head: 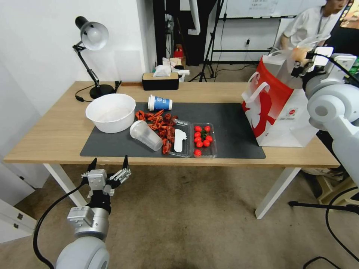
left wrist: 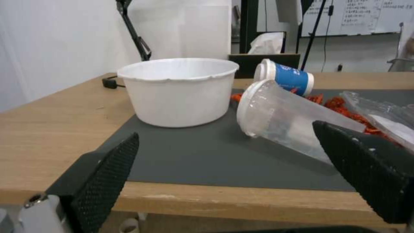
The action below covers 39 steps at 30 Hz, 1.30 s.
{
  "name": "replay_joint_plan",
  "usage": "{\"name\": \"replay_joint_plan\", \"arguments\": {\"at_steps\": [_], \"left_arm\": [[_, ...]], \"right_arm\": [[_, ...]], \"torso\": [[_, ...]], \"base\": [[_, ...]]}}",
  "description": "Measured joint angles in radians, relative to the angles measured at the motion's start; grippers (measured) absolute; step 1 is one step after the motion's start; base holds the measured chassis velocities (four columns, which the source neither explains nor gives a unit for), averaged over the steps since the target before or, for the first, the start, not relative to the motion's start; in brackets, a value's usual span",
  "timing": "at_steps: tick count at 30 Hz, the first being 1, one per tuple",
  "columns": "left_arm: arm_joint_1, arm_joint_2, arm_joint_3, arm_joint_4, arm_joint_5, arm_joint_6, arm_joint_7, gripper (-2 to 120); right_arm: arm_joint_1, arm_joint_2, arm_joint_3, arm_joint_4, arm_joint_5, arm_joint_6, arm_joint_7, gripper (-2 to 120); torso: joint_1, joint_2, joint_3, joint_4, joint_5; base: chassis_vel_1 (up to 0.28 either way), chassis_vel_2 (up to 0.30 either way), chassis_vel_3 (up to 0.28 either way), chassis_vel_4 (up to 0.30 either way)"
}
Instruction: Pick up the trash from the table and place it into the takeout bag.
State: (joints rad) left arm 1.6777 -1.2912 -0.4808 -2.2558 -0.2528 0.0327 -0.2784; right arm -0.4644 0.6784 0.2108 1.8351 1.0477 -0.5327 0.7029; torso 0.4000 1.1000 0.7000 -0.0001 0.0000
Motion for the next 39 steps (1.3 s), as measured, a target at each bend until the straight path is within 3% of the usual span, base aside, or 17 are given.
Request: {"name": "replay_joint_plan", "arguments": {"at_steps": [2,6,11,16,18,34,39], "left_arm": [[0.000,0.000,0.000,-0.001,0.000,-0.001,0.000,100],[0.000,0.001,-0.002,-0.003,0.000,-0.001,0.000,100],[-0.002,0.003,-0.005,-0.003,0.000,-0.006,-0.009,100],[-0.004,0.007,-0.006,-0.003,-0.002,-0.006,-0.012,100],[-0.006,0.009,-0.006,-0.003,-0.003,-0.006,-0.013,100],[-0.021,0.015,-0.001,0.005,-0.007,-0.003,-0.014,100],[-0.020,0.015,-0.002,0.005,-0.008,-0.002,-0.014,100]], "right_arm": [[-0.001,-0.003,0.000,0.001,0.000,-0.002,0.001,41],[-0.002,-0.003,0.000,0.001,0.001,-0.008,0.004,52],[0.001,-0.003,-0.003,0.001,0.005,-0.020,0.008,75],[0.002,-0.001,-0.005,-0.001,0.008,-0.025,0.015,87],[0.002,0.001,-0.007,-0.001,0.010,-0.029,0.022,97],[0.008,0.007,-0.011,-0.002,0.012,-0.032,0.024,100],[0.002,0.008,-0.008,0.023,0.017,0.013,0.010,100]], "torso": [[0.000,0.000,0.000,0.0001,0.0000],[0.000,0.000,0.000,0.0000,0.0000],[0.000,0.000,0.000,0.0001,-0.0001],[0.000,0.000,0.000,0.0001,-0.0001],[0.000,0.000,0.000,0.0001,0.0000],[0.000,0.000,0.000,0.0001,0.0000],[0.000,0.000,0.000,0.0001,-0.0001]], "base": [[0.000,0.000,0.000,0.000],[0.000,0.000,0.000,0.000],[0.000,0.000,0.000,0.000],[0.000,0.000,0.000,0.000],[0.000,0.000,0.000,0.000],[0.000,0.000,0.000,0.000],[0.000,0.000,0.000,0.000]]}}
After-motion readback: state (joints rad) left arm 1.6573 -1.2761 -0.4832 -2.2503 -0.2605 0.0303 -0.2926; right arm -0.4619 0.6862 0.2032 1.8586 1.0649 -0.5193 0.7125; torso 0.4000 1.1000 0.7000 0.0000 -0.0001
